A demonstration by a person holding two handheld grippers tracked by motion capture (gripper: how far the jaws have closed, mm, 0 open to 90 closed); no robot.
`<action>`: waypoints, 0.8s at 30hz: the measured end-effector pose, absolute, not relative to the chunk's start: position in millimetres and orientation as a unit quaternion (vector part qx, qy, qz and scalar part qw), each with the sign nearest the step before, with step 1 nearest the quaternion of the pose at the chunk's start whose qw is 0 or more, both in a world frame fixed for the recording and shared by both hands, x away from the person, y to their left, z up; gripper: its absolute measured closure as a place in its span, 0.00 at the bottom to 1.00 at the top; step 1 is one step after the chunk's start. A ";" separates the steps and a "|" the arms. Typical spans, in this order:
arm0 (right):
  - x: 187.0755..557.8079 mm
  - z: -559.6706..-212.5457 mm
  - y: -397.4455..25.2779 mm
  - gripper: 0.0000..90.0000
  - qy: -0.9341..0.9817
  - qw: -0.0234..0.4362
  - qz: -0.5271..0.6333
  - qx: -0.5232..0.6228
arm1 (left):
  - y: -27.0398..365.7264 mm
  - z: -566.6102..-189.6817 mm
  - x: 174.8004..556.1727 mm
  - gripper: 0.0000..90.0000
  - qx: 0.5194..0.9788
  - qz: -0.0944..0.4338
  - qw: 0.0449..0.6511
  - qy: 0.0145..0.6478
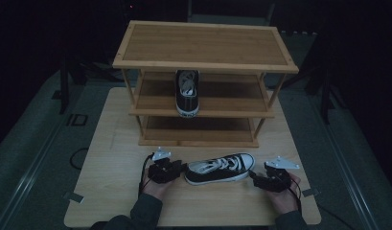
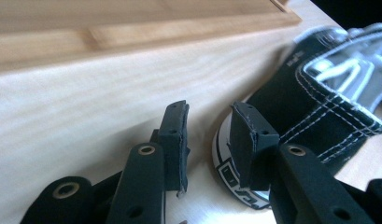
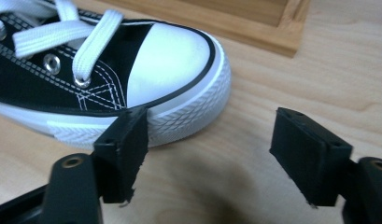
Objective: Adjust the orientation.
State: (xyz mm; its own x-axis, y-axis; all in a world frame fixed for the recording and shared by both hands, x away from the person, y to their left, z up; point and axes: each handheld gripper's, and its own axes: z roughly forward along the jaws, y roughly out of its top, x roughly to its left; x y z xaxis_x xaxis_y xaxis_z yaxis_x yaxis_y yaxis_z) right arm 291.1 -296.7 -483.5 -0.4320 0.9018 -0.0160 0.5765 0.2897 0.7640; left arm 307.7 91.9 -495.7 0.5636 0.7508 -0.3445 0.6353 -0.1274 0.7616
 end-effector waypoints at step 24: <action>321.5 -482.9 -286.6 0.67 0.764 0.208 0.359 0.494 | 41.2 -498.9 264.3 0.77 0.794 -0.011 0.479 0.374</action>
